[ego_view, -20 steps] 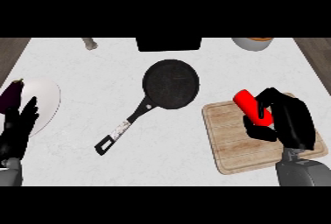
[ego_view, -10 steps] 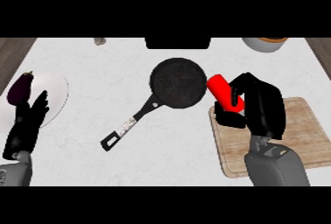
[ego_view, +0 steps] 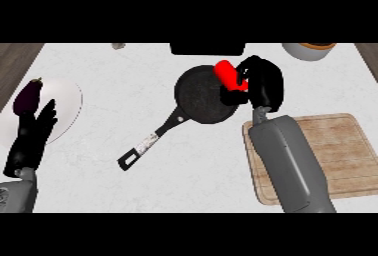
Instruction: Pick the can from the cutting board and place it in the pan
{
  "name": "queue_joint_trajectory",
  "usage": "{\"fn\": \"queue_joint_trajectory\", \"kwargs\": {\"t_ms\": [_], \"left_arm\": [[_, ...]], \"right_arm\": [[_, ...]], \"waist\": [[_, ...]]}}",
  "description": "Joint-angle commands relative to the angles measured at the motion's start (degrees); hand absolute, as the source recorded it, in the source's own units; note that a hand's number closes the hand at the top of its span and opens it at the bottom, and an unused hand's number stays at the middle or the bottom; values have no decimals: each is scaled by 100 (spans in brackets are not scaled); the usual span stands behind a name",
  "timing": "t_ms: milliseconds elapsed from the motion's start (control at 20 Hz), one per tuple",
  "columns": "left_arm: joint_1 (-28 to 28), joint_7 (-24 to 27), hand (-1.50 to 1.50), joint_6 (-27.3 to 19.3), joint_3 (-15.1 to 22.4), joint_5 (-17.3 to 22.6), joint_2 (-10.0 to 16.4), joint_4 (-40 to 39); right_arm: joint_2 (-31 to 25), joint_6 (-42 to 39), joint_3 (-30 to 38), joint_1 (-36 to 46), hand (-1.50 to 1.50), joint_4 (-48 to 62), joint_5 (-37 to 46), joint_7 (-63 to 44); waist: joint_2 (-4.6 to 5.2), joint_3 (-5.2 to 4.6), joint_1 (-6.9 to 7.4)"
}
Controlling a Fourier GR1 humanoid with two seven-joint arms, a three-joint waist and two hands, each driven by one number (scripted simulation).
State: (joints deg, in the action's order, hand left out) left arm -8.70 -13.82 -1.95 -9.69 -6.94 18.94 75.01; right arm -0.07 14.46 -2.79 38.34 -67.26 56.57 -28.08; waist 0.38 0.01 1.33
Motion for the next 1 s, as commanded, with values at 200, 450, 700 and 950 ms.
{"fn": "queue_joint_trajectory", "kwargs": {"t_ms": [200,450,700,950], "left_arm": [[-141,1,0,118,43,-11,6,35],[-408,-33,0,-49,115,-166,-104,-180],[-518,-53,0,70,207,-108,-178,-144],[-470,11,0,45,348,-179,-315,-85]], "right_arm": [[7,1250,506,1540,150,3091,-598,635],[7,1703,535,1809,150,4152,-1289,1435],[7,1731,1132,1829,-150,4539,-2099,2135],[7,1810,1177,1927,-150,4956,-2591,2700]], "waist": [[65,4,185],[116,7,297],[196,18,434],[229,21,607]]}}
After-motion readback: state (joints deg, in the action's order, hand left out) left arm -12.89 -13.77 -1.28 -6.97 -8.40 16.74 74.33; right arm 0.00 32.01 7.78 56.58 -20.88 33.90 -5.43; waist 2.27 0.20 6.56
